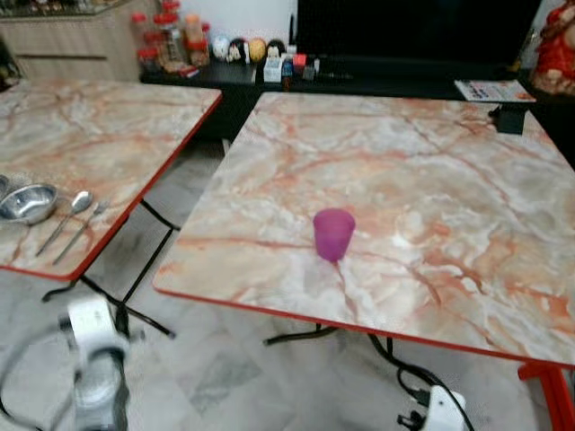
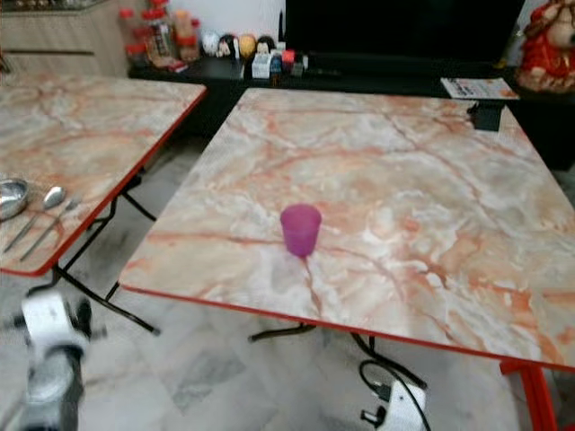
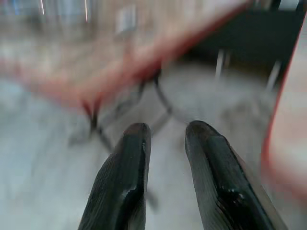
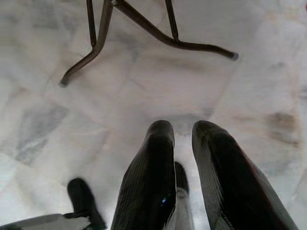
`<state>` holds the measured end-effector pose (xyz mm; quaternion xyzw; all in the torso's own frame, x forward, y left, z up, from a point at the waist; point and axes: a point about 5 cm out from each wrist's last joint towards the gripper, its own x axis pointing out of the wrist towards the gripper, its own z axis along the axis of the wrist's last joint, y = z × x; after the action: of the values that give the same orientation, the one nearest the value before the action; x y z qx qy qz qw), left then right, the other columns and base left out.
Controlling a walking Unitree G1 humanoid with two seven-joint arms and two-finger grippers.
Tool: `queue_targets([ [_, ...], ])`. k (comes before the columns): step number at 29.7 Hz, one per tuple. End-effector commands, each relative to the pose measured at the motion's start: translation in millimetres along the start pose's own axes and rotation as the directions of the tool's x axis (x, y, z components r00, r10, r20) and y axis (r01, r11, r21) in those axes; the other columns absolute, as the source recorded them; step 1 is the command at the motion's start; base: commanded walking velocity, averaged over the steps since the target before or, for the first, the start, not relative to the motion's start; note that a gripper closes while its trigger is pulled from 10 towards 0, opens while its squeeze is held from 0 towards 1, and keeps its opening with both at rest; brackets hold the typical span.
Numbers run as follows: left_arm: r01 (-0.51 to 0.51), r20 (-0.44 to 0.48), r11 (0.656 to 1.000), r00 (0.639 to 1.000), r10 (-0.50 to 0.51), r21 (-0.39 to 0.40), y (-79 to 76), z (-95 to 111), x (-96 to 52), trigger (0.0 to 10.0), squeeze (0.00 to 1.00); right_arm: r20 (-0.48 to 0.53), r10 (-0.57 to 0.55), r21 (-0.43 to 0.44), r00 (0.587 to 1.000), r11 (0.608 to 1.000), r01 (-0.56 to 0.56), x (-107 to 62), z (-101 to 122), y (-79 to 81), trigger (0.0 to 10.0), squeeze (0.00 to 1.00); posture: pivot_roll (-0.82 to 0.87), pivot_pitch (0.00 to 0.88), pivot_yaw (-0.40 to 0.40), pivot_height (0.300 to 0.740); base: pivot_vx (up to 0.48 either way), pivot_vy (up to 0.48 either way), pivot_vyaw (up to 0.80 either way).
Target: Setting the table
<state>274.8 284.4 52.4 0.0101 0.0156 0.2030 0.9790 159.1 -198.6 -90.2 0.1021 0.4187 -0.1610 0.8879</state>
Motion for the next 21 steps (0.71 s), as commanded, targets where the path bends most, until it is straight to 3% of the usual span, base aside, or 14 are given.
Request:
queue_targets([
  [1,-0.008,-0.077,1.0,0.997,0.01,0.021,4.9,-17.4,-10.0,10.0,0.0,-0.016,-0.01,-0.003,1.0,1.0,0.01,-1.1,-4.0,-3.8,10.0,0.0,0.02,0.0,0.037,0.74,0.0,0.0,0.0],
  [3,0.003,-0.136,0.999,0.991,0.003,0.045,7.6,-29.1,-16.5,10.0,0.0,-0.017,-0.012,0.0,1.0,1.0,0.012,-1.2,-4.5,-4.3,10.0,0.0,0.02,0.0,0.038,0.74,0.0,0.0,0.0],
  [4,0.01,-0.217,0.997,0.976,0.006,0.073,10.6,-43.4,-24.9,10.0,0.0,-0.018,-0.016,0.003,1.0,1.0,0.016,-1.4,-4.8,-5.4,10.0,0.0,0.02,0.0,0.038,0.74,0.0,0.0,0.0],
  [6,0.013,-0.241,0.997,0.971,0.006,0.08,11.5,-47.4,-27.4,10.0,0.0,-0.018,-0.017,0.004,1.0,1.0,0.017,-1.4,-4.9,-5.7,10.0,0.0,0.02,0.0,0.04,0.74,0.0,0.0,0.0],
  [8,0.027,-0.35,0.995,0.937,0.008,0.095,13.2,-64.8,-38.7,10.0,0.0,-0.019,-0.022,0.007,1.0,1.0,0.023,-1.5,-5.1,-7.0,10.0,0.0,0.01,0.0,0.039,0.74,0.0,0.0,0.0],
  [12,0.1,-0.509,0.988,0.86,-0.025,0.121,11.0,-89.4,-57.7,10.0,0.0,-0.021,-0.026,0.009,0.999,1.0,0.027,-1.7,-5.7,-8.1,10.0,0.0,0.0,0.0,0.037,0.74,0.0,0.0,0.0],
  [13,0.165,-0.606,0.979,0.793,-0.061,0.118,7.2,-102.7,-69.4,10.0,0.0,-0.024,-0.029,0.009,0.999,1.0,0.029,-1.8,-6.0,-8.5,10.0,0.0,0.0,0.0,0.037,0.74,0.0,0.0,0.0],
  [14,0.191,-0.643,0.974,0.763,-0.071,0.119,6.0,-107.5,-74.0,10.0,0.0,-0.026,-0.03,0.007,0.999,1.0,0.03,-1.7,-6.1,-8.6,10.0,0.0,0.0,0.0,0.035,0.74,0.0,0.0,0.0],
  [15,0.219,-0.671,0.97,0.736,-0.092,0.107,3.5,-111.8,-78.7,10.0,0.0,-0.028,-0.03,0.004,0.999,1.0,0.03,-1.7,-6.2,-8.6,10.0,0.0,0.0,0.0,0.034,0.74,0.0,0.0,0.0],
  [17,0.243,-0.685,0.966,0.719,-0.12,0.086,0.1,-114.9,-82.9,10.0,0.0,-0.029,-0.029,0.002,0.999,1.0,0.029,-1.6,-6.2,-8.5,10.0,0.0,0.0,0.0,0.033,0.74,0.0,0.0,0.0],
  [19,0.327,-0.744,0.94,0.652,-0.149,0.099,-5.9,-124.7,-95.7,10.0,0.0,-0.034,-0.023,-0.007,0.999,1.0,0.022,-1.8,-7.0,-7.8,10.0,0.0,-0.01,0.0,0.035,0.74,0.0,0.0,0.0],
  [21,0.349,-0.761,0.933,0.628,-0.162,0.09,-11.5,-127.8,-99.8,10.0,0.0,-0.037,-0.019,-0.012,0.999,1.0,0.018,-1.9,-7.5,-7.7,10.0,0.0,-0.02,0.0,0.036,0.74,0.0,0.0,0.0],
])
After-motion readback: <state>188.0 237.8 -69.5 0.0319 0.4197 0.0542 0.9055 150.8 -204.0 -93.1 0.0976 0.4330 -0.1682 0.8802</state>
